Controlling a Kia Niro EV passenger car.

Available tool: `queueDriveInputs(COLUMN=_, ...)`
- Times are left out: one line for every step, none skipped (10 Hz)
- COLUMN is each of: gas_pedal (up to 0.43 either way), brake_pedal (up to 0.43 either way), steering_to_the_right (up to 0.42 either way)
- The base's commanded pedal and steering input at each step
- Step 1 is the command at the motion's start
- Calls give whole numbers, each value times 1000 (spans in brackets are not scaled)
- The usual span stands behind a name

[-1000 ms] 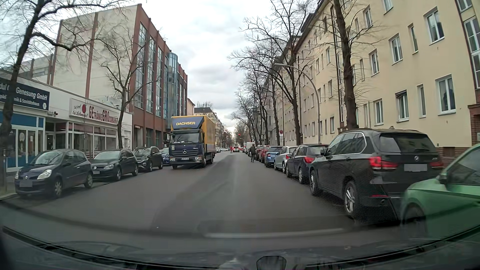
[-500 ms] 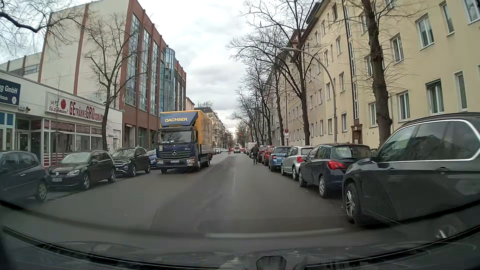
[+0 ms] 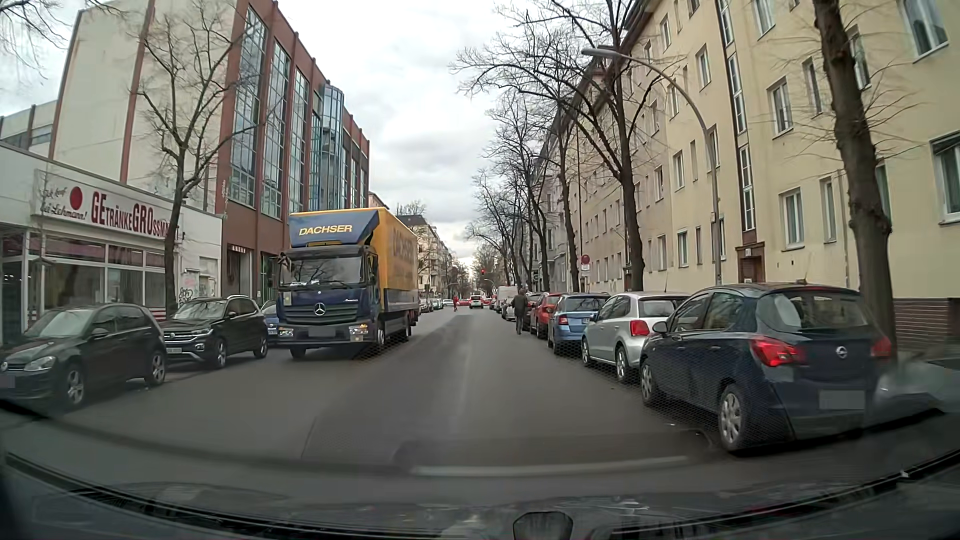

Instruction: Follow the waypoints while adhering to traffic rules and regulations

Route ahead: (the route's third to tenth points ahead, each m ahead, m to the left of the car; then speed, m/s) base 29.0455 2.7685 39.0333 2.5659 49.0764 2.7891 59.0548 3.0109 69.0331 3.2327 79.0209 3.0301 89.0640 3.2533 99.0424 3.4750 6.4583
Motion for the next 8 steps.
queueDriveInputs(gas_pedal=28, brake_pedal=12, steering_to_the_right=-11)
queueDriveInputs(gas_pedal=28, brake_pedal=12, steering_to_the_right=-11)
queueDriveInputs(gas_pedal=28, brake_pedal=12, steering_to_the_right=-11)
queueDriveInputs(gas_pedal=28, brake_pedal=12, steering_to_the_right=-12)
queueDriveInputs(gas_pedal=47, brake_pedal=12, steering_to_the_right=-18)
queueDriveInputs(gas_pedal=59, brake_pedal=12, steering_to_the_right=-21)
queueDriveInputs(gas_pedal=59, brake_pedal=12, steering_to_the_right=-21)
queueDriveInputs(gas_pedal=67, brake_pedal=12, steering_to_the_right=-22)
